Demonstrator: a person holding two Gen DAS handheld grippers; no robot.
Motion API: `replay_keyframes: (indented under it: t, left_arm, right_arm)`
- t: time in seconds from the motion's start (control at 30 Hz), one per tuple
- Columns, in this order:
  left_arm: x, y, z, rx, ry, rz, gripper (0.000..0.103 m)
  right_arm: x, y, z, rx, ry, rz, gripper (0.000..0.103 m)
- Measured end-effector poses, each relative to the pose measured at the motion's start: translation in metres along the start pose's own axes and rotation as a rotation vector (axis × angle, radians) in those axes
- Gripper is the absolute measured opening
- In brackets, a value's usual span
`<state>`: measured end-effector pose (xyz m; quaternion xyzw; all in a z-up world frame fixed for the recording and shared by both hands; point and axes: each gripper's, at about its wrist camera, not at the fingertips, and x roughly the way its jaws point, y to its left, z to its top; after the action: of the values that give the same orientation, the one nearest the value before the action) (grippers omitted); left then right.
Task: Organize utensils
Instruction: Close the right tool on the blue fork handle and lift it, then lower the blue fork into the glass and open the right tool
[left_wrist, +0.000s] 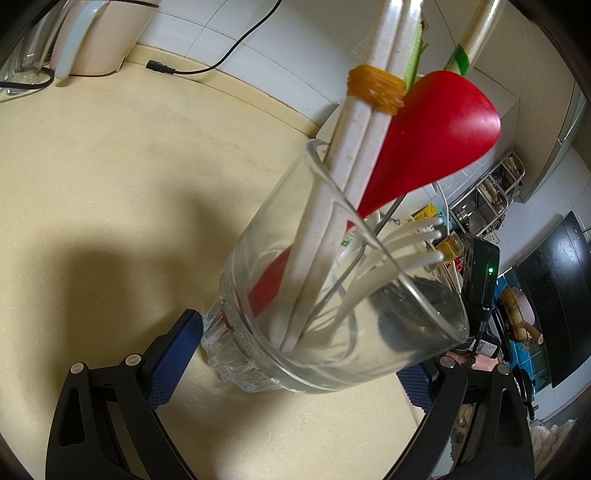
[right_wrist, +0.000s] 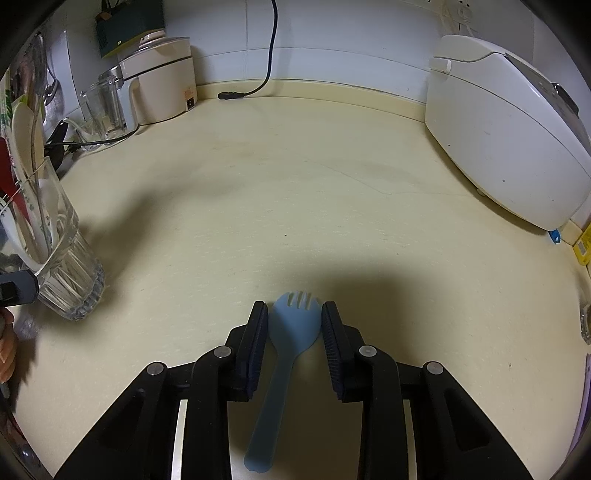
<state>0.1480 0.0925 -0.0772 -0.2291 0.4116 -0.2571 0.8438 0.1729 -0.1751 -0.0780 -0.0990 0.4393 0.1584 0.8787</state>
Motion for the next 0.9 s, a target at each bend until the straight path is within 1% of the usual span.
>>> replay_keyframes:
  t: [0.17, 0.33, 0.47, 0.73, 0.9]
  left_arm:
    - [0.0, 0.0, 0.0, 0.0, 0.0, 0.0, 0.097]
    - [0.0, 0.0, 0.0, 0.0, 0.0, 0.0, 0.097]
    - [0.0, 0.0, 0.0, 0.0, 0.0, 0.0, 0.097]
    - [0.0, 0.0, 0.0, 0.0, 0.0, 0.0, 0.097]
    - [0.0, 0.0, 0.0, 0.0, 0.0, 0.0, 0.097]
  right_arm:
    - [0.0, 0.008, 0.0, -0.01, 0.0, 0.019, 0.03]
    - [-0.003, 0.014, -0.001, 0.028, -0.01, 0.092, 0.03]
    - [-0.016, 0.022, -0.003, 0.028, -0.072, 0.103, 0.03]
    - [-0.061, 0.031, 0.001, 0.053, -0.242, 0.129, 0.03]
    - [-0.097, 0.042, 0.014, 0.033, -0.338, 0.18, 0.03]
